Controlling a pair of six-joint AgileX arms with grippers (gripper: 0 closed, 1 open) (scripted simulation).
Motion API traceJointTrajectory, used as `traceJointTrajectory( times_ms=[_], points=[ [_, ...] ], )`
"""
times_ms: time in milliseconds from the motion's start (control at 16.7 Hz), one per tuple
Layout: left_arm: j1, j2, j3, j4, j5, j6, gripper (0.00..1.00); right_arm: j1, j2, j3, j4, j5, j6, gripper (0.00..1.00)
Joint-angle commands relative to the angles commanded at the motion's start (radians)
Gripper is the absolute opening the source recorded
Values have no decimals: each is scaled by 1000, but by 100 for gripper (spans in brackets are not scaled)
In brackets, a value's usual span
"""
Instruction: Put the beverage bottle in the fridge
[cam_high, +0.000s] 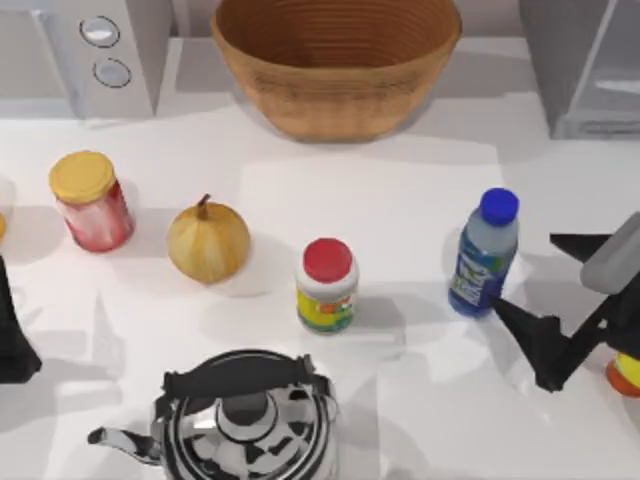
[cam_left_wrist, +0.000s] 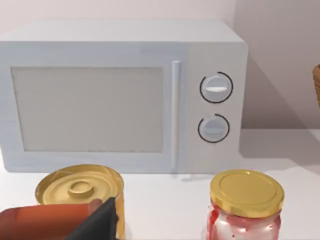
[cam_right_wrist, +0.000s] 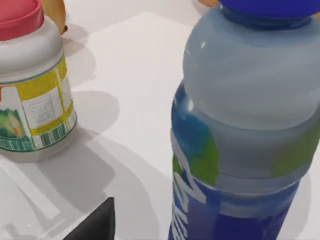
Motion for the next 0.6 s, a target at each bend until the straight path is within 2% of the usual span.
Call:
traceJointTrajectory(
  times_ms=[360, 600],
  points=[
    [0, 0, 0, 0, 0, 0, 100, -2, 4, -1, -2, 2, 1, 100],
    [0, 0, 0, 0, 0, 0, 100, 70, 16, 48, -17, 62, 31, 100]
  ],
)
